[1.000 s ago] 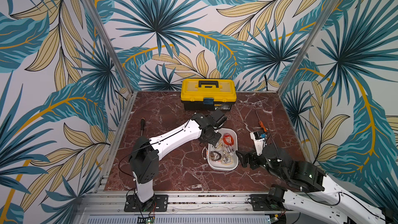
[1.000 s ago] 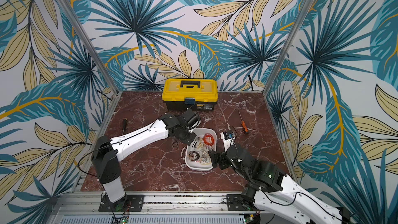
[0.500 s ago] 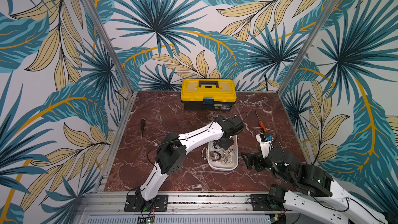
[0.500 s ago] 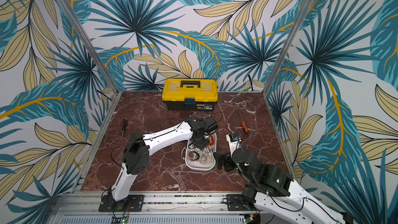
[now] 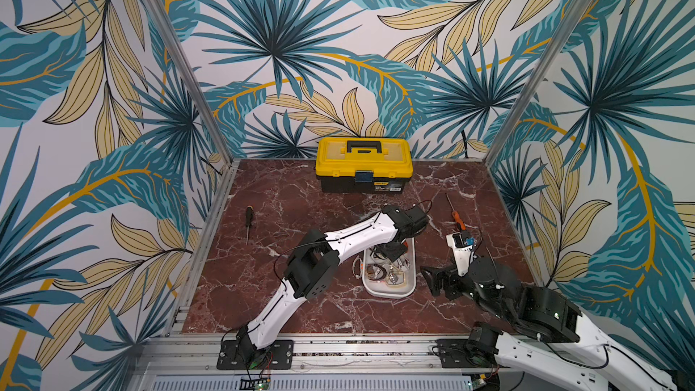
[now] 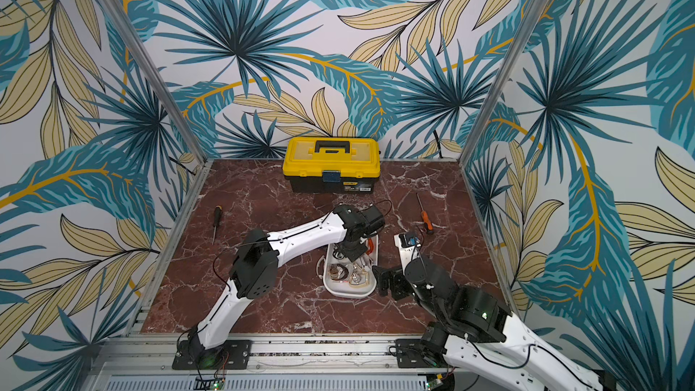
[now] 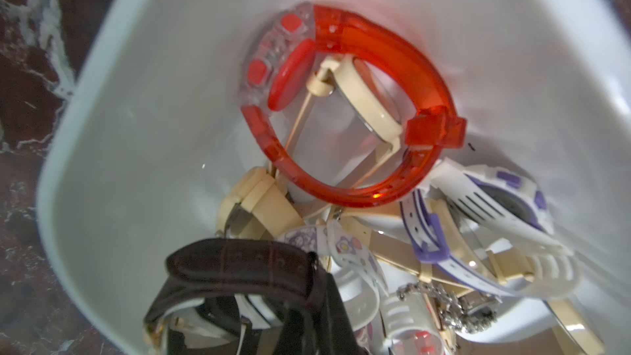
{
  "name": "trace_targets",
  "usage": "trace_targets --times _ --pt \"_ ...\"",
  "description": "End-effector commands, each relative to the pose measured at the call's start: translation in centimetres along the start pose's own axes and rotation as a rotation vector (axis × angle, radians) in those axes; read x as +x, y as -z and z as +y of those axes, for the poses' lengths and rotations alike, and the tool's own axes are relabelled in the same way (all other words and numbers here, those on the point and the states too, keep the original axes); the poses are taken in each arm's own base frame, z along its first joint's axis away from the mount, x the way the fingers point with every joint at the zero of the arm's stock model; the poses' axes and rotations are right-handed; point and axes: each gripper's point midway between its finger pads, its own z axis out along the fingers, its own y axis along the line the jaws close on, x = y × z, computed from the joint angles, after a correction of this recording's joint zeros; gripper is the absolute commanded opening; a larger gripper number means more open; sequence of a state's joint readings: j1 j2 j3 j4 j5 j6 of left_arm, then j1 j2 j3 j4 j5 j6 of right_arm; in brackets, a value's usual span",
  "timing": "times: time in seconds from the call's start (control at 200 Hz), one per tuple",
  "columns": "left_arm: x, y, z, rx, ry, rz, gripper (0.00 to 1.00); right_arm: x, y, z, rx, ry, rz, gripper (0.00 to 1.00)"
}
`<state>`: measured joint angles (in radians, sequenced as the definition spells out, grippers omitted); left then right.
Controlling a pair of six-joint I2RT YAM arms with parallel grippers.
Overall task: Put the watch into the storage box
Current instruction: Place the watch in the storage box.
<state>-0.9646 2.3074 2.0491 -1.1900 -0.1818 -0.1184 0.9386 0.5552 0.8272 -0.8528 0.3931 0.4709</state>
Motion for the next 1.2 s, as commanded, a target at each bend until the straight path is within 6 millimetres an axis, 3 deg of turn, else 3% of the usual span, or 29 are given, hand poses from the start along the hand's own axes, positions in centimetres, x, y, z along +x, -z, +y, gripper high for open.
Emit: trace_targets --times 0.0,0.13,0.255,0.371,0.686,0.906,1.192 --pt "-0.9 -0.1 0.9 -0.027 -0.024 -0.012 0.0 0.7 -0.3 -0.3 0.011 0.01 0.011 1.0" --pt "-1.1 -0.4 0.6 -0.015 -0.034 -0.012 0.1 0.7 -0.3 -0.4 0.018 0.009 0.01 1.0" --pt "-1.1 -0.4 0.6 -0.016 -0.042 -0.013 0.32 0.7 -0.3 -0.5 0.022 0.01 0.01 1.0" --pt "-1.3 0.2 0.6 -0.015 -0.04 -0.03 0.44 0.6 -0.4 -0.4 0.022 0.01 0.01 1.0" --pt "-1.9 3.7 0.6 -0.015 -0.009 -0.101 0.63 0.6 -0.6 -0.1 0.013 0.012 0.012 1.0" --pt "-2.3 6.2 0.8 0.006 0.03 -0.165 0.69 0.5 -0.6 0.0 0.008 0.011 0.01 1.0" --pt "-2.0 7.9 1.6 0.019 0.084 -0.21 0.69 0.5 -0.4 -0.2 0.013 0.005 0.008 1.0"
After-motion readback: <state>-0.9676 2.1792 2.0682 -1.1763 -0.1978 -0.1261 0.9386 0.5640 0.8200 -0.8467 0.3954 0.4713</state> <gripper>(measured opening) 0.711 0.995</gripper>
